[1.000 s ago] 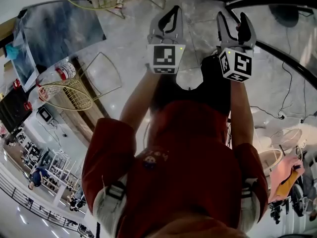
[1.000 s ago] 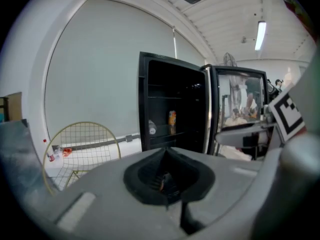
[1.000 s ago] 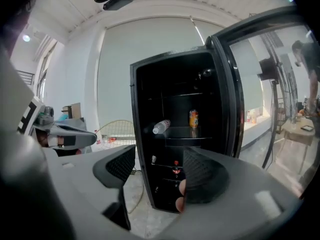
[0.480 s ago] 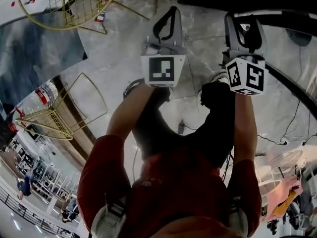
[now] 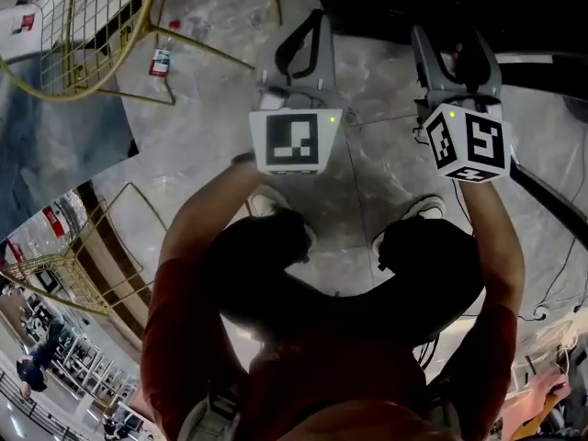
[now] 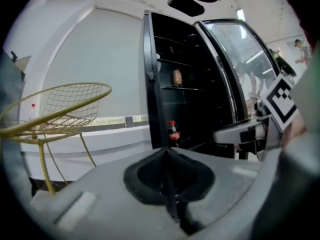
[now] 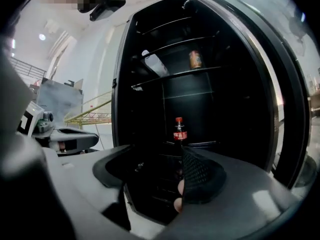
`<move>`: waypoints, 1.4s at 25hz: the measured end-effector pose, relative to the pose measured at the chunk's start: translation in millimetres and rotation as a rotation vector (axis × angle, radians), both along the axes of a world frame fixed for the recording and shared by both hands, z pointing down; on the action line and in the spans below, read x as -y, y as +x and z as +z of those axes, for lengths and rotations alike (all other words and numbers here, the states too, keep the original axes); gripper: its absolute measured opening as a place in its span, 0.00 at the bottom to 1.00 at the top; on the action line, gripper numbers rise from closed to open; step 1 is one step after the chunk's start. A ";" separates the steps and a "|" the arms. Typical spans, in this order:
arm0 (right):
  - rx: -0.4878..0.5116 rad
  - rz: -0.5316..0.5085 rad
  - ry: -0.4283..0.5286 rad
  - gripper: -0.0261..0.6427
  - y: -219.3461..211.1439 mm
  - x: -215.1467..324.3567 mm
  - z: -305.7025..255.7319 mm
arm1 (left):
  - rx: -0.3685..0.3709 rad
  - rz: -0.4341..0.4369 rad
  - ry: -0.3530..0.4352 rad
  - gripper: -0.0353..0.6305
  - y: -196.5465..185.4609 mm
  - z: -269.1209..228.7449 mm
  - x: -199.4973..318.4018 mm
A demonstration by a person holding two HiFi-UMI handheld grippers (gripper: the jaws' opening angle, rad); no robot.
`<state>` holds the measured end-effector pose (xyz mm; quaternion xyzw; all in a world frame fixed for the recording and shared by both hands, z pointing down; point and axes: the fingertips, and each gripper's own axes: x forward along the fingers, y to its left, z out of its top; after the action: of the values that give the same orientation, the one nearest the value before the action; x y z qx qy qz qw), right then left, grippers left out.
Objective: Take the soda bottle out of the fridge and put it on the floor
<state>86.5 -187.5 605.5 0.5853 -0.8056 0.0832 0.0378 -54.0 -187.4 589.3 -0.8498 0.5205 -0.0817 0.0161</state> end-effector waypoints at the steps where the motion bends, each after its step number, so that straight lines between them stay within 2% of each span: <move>1: -0.015 -0.005 0.010 0.46 -1.5 3.2 5.8 | -0.016 0.004 0.015 0.05 0.2 4.5 3.5; 4: -0.063 -0.005 0.033 0.46 1.1 6.6 21.3 | -0.030 0.040 0.050 0.05 4.9 18.6 9.6; 7: -0.067 0.014 0.038 0.46 9.0 3.3 28.5 | -0.032 0.076 0.081 0.05 13.8 31.0 5.4; 11: -0.023 0.033 0.010 0.46 10.3 0.5 31.1 | -0.038 0.075 0.049 0.05 15.9 47.0 -0.5; 15: -0.119 0.017 0.067 0.46 -0.1 -2.5 28.4 | -0.039 0.096 0.067 0.05 24.0 42.1 -3.9; 21: -0.062 0.038 0.030 0.46 3.6 -0.6 34.7 | -0.093 0.105 0.073 0.05 24.8 32.4 -7.0; 29: -0.018 0.054 -0.013 0.46 5.2 16.9 48.7 | -0.080 0.080 0.074 0.05 18.0 32.3 -3.4; 32: 0.030 0.042 0.002 0.46 4.6 34.8 45.3 | -0.092 0.072 0.063 0.05 13.9 32.3 -0.2; 35: 0.022 0.039 0.032 0.46 6.2 57.0 39.4 | -0.077 0.074 0.043 0.05 12.6 37.6 2.5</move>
<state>92.8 -244.5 644.9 0.6006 -0.7956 0.0774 0.0181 -41.4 -189.9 626.9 -0.8704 0.4907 -0.0371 0.0172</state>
